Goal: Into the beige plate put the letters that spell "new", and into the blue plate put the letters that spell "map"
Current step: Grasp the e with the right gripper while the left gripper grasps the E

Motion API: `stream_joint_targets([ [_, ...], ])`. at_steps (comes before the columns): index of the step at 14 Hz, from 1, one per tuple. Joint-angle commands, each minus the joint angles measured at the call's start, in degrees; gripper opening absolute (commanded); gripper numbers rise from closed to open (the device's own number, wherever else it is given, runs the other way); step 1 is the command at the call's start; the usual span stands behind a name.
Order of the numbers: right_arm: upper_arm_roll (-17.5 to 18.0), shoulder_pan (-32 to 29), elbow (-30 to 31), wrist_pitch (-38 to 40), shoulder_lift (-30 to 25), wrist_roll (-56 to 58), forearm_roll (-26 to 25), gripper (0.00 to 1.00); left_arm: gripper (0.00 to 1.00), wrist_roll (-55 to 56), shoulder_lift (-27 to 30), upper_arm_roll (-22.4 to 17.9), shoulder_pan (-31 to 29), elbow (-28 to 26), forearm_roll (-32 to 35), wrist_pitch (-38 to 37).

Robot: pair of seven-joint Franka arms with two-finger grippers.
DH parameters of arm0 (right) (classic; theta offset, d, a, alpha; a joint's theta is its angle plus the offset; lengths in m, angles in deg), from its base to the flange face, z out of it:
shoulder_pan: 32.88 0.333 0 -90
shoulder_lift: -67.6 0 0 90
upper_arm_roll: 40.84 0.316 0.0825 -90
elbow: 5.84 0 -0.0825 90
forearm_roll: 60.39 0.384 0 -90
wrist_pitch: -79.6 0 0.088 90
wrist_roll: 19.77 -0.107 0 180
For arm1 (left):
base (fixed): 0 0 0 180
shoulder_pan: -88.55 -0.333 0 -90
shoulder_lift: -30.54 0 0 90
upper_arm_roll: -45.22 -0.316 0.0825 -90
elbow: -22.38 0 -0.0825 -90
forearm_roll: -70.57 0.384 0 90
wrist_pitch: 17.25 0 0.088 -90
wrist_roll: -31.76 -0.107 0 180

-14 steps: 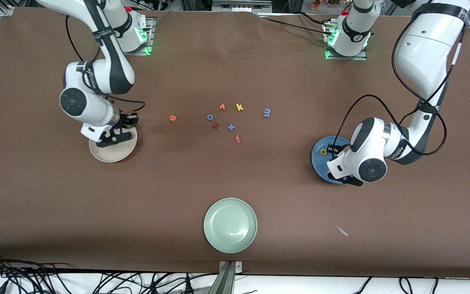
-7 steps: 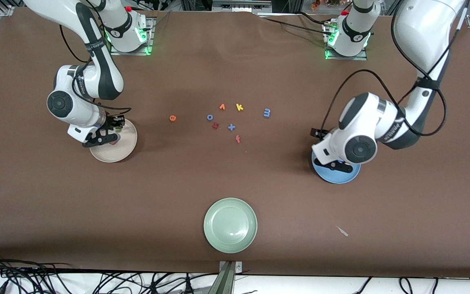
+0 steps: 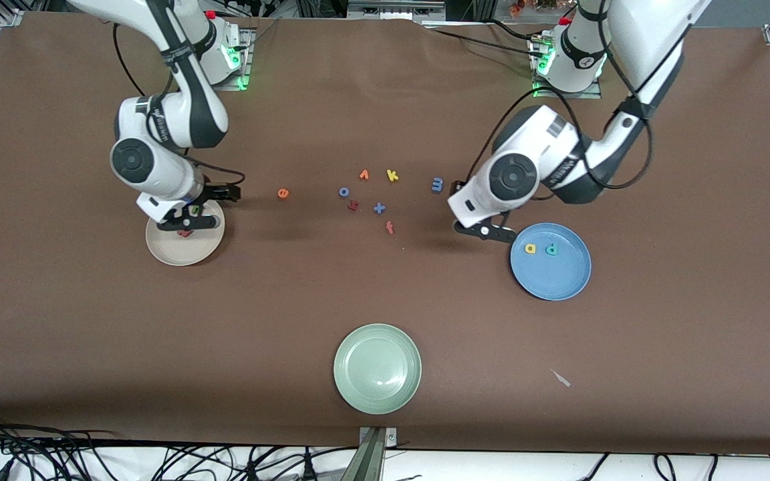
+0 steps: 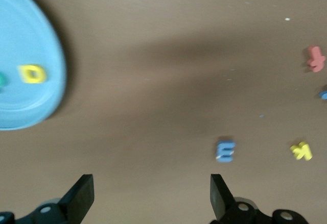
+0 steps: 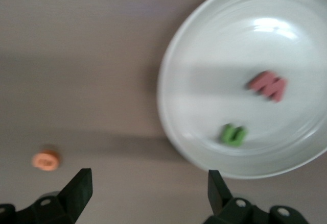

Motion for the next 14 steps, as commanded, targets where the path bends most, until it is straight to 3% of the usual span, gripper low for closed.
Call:
stream_joint_targets([
  [1, 4.99, 0.11, 1.04, -1.20, -1.61, -11.06, -0.08, 1.00, 1.00, 8.08, 2.27, 1.21, 2.08, -8.99, 3.63, 9.22],
  [3, 6.93, 0.11, 3.31, -6.36, -1.18, -15.55, -0.08, 1.00, 1.00, 17.39, -0.62, 1.12, 6.39, -9.09, 8.54, 10.56],
  [5, 9.29, 0.11, 6.13, -12.52, -0.56, -20.12, -0.08, 1.00, 1.00, 21.20, -3.52, 1.21, 6.93, -9.09, 14.17, 11.79],
  [8, 12.90, 0.11, 6.32, -16.05, 1.72, -26.36, -0.08, 1.00, 1.00, 21.74, -6.26, 1.21, 6.93, -9.09, 14.72, 15.39],
  [14, 13.79, 0.46, 6.14, -20.80, 5.76, -28.93, -0.08, 0.97, 0.98, 22.45, -9.25, 1.47, 7.11, -8.47, 14.55, 17.24],
])
